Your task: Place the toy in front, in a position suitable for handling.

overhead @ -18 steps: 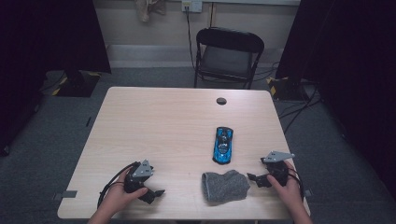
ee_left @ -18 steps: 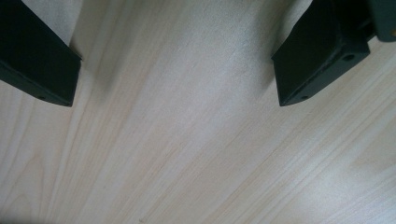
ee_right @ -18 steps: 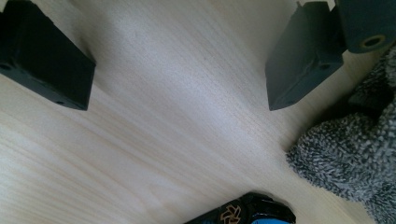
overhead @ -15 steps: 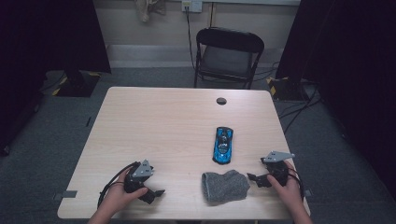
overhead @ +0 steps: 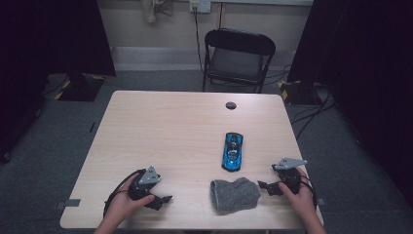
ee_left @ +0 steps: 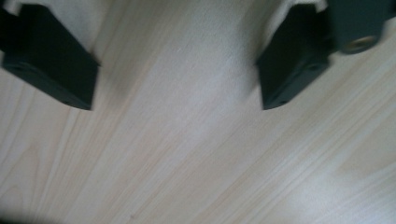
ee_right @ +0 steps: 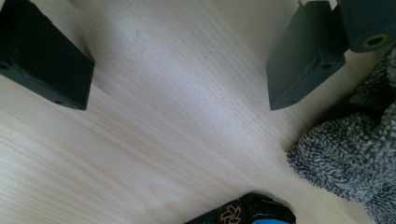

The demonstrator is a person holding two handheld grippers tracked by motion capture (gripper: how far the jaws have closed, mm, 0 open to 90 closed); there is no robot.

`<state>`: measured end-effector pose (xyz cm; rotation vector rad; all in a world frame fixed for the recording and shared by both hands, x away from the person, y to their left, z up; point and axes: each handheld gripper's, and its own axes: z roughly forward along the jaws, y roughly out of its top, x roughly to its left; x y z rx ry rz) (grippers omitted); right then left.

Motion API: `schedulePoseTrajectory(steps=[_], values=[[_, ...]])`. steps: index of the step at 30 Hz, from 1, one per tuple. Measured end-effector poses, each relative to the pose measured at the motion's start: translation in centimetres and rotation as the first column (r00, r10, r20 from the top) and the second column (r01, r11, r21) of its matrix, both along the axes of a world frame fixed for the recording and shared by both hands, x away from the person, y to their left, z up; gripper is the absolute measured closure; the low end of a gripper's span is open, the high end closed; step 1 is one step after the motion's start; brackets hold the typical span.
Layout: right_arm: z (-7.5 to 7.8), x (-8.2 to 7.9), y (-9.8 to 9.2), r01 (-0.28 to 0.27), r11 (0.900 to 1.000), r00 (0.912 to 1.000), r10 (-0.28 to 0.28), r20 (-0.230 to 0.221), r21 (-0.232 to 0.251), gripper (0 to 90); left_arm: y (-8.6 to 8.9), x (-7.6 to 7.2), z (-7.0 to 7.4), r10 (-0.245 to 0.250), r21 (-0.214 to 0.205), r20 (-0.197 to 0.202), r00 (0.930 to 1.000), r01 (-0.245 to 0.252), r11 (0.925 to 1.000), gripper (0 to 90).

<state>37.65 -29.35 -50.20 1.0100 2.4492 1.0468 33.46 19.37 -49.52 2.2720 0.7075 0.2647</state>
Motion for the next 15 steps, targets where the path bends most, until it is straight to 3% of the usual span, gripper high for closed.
schedulePoseTrajectory(steps=[1, 7, 10, 15], values=[[0.0, 0.0, 0.0, 0.0, 1.0, 1.0, 0.0, 0.0, 0.0, 7.0, -0.1, 0.0, 0.1, 0.002, 0.002, -0.008, 1.0, -0.002, 1.0, 18.1], [0.0, 0.1, 0.0, -0.001, 1.0, 1.0, 0.001, 0.001, 0.0, 6.4, -1.2, 0.6, 0.6, -0.018, -0.013, -0.041, 0.999, 0.018, 0.9998, 15.9], [0.0, 0.1, 0.0, -0.002, 1.0, 1.0, 0.002, 0.0, -0.001, 6.3, -2.2, 1.2, 1.0, -0.017, -0.065, -0.067, 0.9976, 0.012, 0.9978, 15.8], [0.0, 0.1, 0.0, -0.003, 1.0, 1.0, 0.003, 0.0, -0.001, 6.2, -4.5, 2.1, 1.6, -0.033, -0.078, -0.048, 0.9983, 0.029, 0.9966, 15.8]])
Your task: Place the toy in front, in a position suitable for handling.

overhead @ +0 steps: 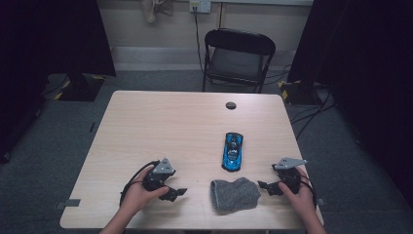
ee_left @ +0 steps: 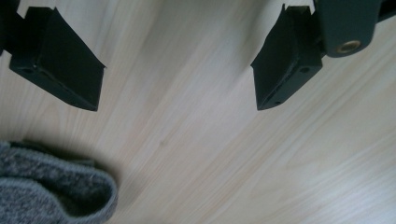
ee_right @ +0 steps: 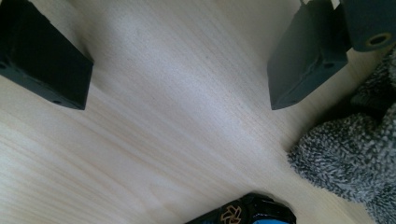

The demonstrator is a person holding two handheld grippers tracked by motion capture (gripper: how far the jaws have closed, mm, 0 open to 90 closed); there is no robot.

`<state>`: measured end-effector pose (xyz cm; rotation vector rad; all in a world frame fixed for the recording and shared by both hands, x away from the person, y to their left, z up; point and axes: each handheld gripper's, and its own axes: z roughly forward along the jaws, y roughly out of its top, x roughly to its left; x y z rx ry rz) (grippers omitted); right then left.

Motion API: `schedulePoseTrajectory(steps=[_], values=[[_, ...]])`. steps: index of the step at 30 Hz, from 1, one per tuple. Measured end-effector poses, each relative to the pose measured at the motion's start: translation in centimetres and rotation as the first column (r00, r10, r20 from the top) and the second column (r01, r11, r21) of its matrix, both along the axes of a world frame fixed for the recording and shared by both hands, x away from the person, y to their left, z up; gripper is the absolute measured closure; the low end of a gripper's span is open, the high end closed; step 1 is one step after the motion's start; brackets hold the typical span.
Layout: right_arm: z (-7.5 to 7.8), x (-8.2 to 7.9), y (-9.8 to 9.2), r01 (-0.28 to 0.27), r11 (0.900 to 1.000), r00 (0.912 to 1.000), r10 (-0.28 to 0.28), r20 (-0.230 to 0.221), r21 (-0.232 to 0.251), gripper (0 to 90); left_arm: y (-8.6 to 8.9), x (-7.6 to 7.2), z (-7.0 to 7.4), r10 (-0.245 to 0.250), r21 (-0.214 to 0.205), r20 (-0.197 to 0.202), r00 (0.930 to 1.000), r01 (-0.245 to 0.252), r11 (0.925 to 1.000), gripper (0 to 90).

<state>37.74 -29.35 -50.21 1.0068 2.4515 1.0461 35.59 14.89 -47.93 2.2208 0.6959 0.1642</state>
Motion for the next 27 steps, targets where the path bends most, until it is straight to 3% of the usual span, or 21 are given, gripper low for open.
schedulePoseTrajectory(steps=[4, 10, 27], values=[[0.0, 0.0, 0.0, 0.0, 1.0, 1.0, 0.0, 0.0, 0.0, 6.2, -2.1, 0.6, 0.5, -0.027, -0.012, 0.002, 0.9996, 0.027, 0.9996, 15.8], [0.0, 0.0, 0.0, 0.0, 1.0, 1.0, 0.0, 0.0, 0.0, 6.1, -3.9, 1.2, 1.2, -0.05, -0.02, 0.01, 0.9987, 0.05, 0.9985, 15.8], [0.0, 0.0, 0.0, 0.0, 1.0, 1.0, 0.0, 0.0, 0.0, 6.1, -8.0, 3.3, 2.2, -0.022, -0.036, -0.002, 0.9998, 0.022, 0.9991, 15.7]])
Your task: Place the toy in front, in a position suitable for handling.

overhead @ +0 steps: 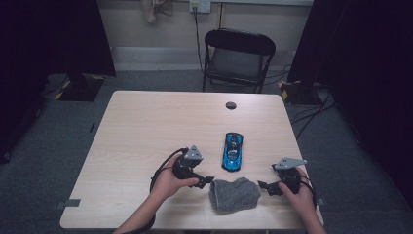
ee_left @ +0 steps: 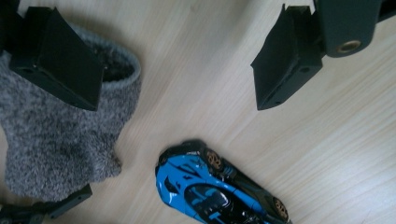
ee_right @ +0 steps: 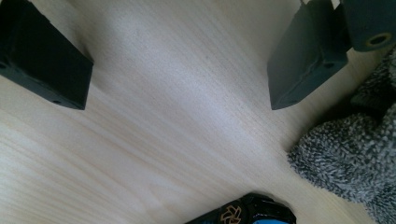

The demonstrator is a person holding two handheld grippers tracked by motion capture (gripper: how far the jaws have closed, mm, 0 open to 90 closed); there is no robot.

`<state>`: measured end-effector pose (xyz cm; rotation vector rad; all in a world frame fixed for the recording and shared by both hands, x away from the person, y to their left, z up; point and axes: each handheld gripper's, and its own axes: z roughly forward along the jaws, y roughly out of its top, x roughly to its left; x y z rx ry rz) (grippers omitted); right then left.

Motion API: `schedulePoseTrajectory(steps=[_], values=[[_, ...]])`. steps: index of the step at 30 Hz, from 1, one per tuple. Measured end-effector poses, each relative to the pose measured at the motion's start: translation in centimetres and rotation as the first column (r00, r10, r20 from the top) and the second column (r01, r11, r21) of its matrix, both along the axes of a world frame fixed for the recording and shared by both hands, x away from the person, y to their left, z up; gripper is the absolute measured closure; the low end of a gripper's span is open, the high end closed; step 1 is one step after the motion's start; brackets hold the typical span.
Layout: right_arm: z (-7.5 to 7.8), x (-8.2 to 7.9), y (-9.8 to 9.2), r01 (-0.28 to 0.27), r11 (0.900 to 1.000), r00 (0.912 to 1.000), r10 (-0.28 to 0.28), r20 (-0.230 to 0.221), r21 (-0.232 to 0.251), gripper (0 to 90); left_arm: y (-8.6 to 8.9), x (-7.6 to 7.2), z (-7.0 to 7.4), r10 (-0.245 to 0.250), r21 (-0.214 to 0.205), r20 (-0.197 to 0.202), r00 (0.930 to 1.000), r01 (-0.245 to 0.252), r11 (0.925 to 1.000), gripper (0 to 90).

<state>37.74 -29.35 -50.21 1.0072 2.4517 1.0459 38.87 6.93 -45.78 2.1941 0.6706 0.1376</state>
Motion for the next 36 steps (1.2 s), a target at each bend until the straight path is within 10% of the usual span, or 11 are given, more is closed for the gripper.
schedulePoseTrajectory(steps=[36], values=[[0.0, 0.0, 0.0, 0.0, 1.0, 1.0, 0.0, 0.0, 0.0, 6.1, -8.2, 4.4, -1.7, 0.098, 0.028, -0.022, 0.9949, -0.098, 0.9948, 15.8]])
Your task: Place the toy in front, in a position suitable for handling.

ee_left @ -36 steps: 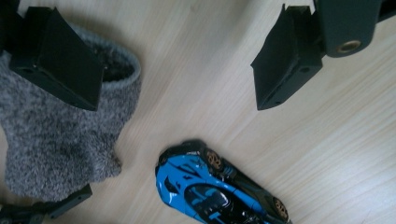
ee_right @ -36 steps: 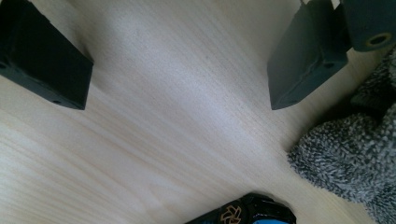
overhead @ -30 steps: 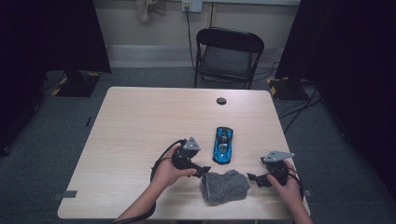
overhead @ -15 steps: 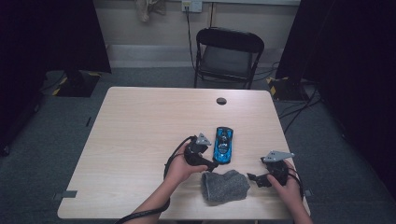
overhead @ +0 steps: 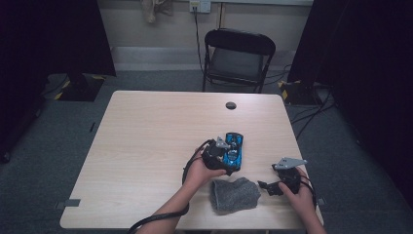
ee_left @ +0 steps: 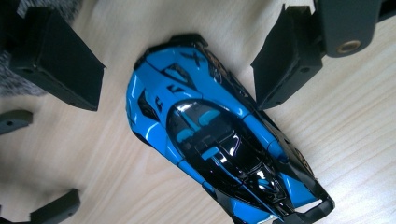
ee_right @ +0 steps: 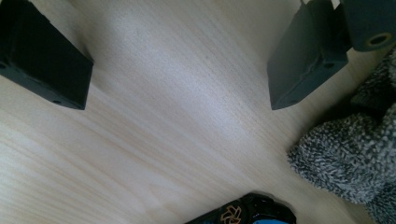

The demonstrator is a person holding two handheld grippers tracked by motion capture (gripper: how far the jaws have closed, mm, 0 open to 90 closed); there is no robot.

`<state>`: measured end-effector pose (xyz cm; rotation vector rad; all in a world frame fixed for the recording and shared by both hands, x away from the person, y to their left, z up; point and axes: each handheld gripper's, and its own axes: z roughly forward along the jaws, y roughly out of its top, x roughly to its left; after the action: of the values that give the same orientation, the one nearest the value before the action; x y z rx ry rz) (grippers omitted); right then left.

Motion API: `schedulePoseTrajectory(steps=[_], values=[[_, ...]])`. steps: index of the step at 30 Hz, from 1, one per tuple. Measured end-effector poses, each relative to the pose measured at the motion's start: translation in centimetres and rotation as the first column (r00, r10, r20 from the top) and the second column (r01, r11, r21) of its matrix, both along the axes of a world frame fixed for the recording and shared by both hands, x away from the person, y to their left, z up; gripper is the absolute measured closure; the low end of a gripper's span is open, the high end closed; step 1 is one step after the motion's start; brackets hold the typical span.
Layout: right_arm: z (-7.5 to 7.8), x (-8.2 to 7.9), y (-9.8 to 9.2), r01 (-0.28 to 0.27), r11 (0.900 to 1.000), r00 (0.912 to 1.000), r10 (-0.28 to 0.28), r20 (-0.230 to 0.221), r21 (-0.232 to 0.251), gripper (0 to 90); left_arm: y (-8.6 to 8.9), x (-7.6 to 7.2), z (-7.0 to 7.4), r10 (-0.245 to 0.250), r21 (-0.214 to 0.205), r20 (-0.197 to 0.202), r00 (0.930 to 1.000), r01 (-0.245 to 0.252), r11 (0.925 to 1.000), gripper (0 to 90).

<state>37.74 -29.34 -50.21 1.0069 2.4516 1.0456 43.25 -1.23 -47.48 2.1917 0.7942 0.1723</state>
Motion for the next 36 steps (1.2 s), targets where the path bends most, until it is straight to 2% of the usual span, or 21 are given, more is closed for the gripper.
schedulePoseTrajectory(steps=[5, 10, 19, 24, 26, 28, 36], values=[[0.0, 0.0, 0.0, 0.0, 1.0, 1.0, 0.0, 0.0, 0.0, 6.1, -0.6, 0.4, -0.3, 0.013, 0.004, -0.013, 0.9998, -0.013, 0.9999, 15.8], [0.0, 0.0, 0.0, 0.0, 1.0, 1.0, 0.0, 0.0, 0.0, 6.1, -1.0, 0.7, -0.4, 0.036, 0.022, 0.0, 0.9994, -0.036, 0.9991, 15.8], [0.0, 0.0, 0.0, 0.0, 1.0, 1.0, 0.0, 0.0, 0.0, 6.1, -1.7, 1.4, -0.5, 0.066, 0.039, -0.007, 0.9978, -0.065, 0.9971, 15.7], [0.0, 0.0, 0.0, 0.0, 1.0, 1.0, 0.0, 0.0, 0.0, 6.1, -2.0, 1.7, -0.5, 0.1, 0.022, -0.027, 0.9946, -0.1, 0.9948, 15.1], [0.0, 0.0, 0.0, 0.0, 1.0, 1.0, 0.0, 0.0, 0.0, 6.1, -2.2, 1.8, -0.5, 0.114, 0.012, -0.019, 0.9933, -0.114, 0.9935, 14.9], [0.0, 0.0, 0.0, 0.0, 1.0, 1.0, 0.0, 0.0, 0.0, 6.1, -2.3, 1.8, -0.4, 0.115, 0.02, -0.009, 0.9934, -0.115, 0.9932, 14.5], [0.0, 0.0, 0.0, 0.0, 1.0, 1.0, 0.0, 0.0, 0.0, 6.1, -2.7, 1.9, -1.0, 0.155, 0.018, -0.041, 0.9871, -0.154, 0.9879, 7.9]])
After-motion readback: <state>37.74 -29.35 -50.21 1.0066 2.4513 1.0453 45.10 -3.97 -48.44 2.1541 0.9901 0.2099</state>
